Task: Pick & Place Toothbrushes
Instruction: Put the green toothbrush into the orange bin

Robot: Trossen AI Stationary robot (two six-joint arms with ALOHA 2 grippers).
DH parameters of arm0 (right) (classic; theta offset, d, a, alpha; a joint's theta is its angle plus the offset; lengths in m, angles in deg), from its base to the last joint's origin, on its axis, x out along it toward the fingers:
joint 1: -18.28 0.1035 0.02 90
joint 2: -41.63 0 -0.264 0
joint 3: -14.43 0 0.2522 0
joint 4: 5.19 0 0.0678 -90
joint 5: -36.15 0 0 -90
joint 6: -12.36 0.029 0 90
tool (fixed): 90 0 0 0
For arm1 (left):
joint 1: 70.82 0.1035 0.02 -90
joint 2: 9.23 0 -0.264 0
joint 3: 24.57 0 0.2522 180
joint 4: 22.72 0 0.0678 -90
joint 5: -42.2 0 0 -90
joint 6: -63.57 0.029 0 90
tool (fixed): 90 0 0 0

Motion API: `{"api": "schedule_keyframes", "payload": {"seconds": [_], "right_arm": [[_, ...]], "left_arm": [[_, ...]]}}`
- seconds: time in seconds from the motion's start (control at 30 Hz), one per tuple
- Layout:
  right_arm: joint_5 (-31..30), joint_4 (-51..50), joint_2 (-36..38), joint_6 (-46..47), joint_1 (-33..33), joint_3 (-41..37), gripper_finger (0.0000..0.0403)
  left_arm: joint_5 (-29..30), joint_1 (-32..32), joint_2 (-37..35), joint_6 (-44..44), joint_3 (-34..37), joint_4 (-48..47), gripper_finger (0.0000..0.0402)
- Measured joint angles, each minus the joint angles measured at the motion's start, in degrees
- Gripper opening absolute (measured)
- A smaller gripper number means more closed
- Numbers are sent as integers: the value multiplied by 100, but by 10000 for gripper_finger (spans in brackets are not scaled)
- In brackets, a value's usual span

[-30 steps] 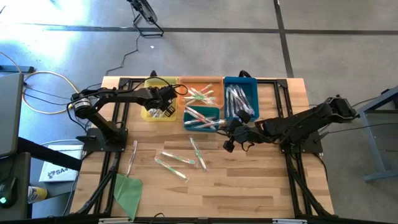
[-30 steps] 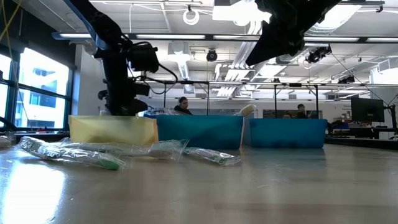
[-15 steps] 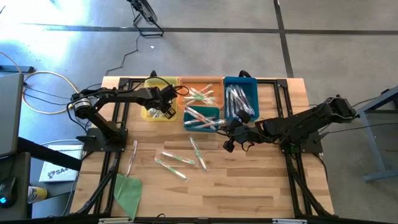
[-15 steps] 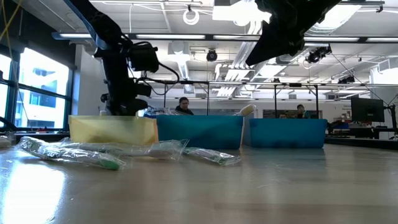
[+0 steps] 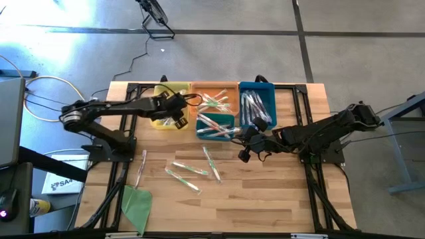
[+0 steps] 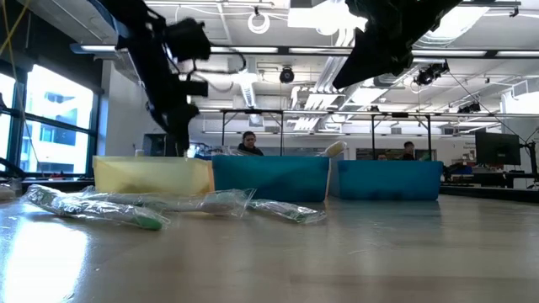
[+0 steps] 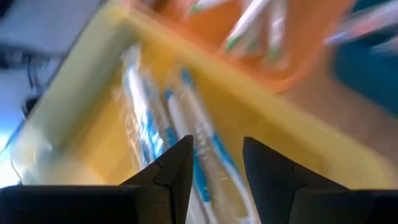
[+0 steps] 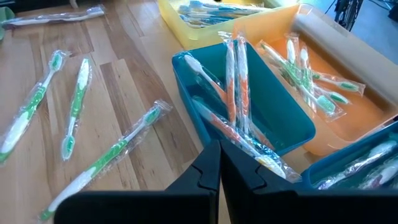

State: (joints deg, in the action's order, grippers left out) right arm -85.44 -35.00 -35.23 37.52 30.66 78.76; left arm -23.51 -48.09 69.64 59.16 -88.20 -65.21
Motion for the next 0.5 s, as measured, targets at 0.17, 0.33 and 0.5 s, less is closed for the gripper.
{"api": "schedule_keyframes", "payload": {"seconds": [0.17, 0.33, 0.5], "right_arm": [[14, 0, 0, 11, 0, 0, 4], [17, 0, 0, 16, 0, 0, 4], [19, 0, 0, 22, 0, 0, 4]], "left_arm": [[5, -577, -636, 119, 0, -7, 134], [9, -1175, -1260, 225, 0, -19, 134], [13, -1849, -1794, 463, 0, -10, 134]]}}
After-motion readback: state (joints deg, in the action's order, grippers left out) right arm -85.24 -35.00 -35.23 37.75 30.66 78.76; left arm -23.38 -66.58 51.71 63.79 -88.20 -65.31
